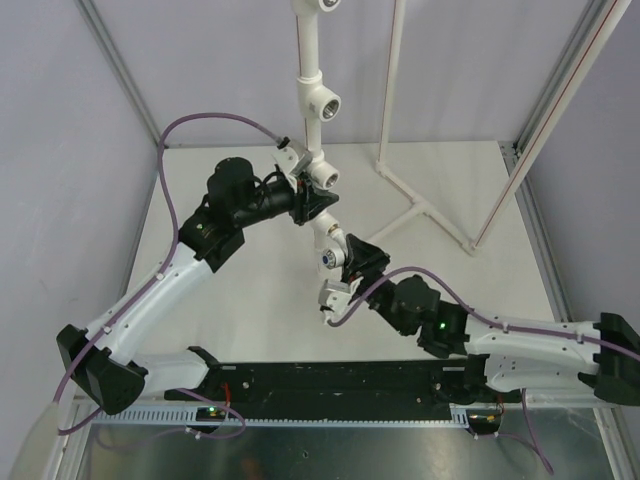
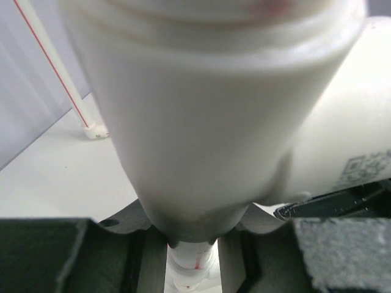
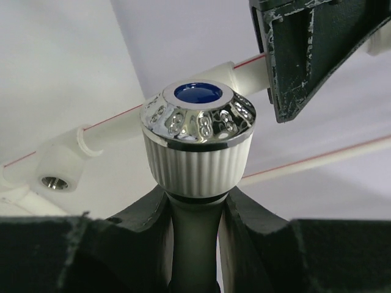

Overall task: Install the water faucets
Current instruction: Screw the water faucet onto the adaptor.

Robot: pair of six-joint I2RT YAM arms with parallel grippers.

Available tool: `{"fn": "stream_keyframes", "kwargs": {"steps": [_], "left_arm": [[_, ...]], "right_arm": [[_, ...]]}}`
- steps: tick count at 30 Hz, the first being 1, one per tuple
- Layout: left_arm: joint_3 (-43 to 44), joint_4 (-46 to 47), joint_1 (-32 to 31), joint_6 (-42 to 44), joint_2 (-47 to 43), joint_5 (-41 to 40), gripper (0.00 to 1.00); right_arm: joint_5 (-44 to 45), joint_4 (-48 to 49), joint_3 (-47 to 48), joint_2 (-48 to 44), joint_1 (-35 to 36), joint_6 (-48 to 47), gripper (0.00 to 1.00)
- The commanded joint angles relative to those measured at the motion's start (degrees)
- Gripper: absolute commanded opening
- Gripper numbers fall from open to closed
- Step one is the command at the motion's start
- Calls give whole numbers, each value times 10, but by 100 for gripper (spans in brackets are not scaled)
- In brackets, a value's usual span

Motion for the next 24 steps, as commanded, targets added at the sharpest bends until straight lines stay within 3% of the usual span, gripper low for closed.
{"fn": "stream_keyframes", "kwargs": {"steps": [1, 7, 13, 24], "left_arm": [[5, -108, -43, -27, 6, 129, 0], [5, -108, -43, -26, 9, 132, 0], [6, -108, -43, -26, 8, 132, 0], [4, -108, -44, -24, 5, 135, 0]], "right_arm": [[-199, -90, 26, -49, -24, -60, 0], [-182, -43, 24, -33, -18, 47, 0], [-162, 54, 22, -13, -39, 326, 0], [-127, 49, 6, 3, -78, 829, 0]]}}
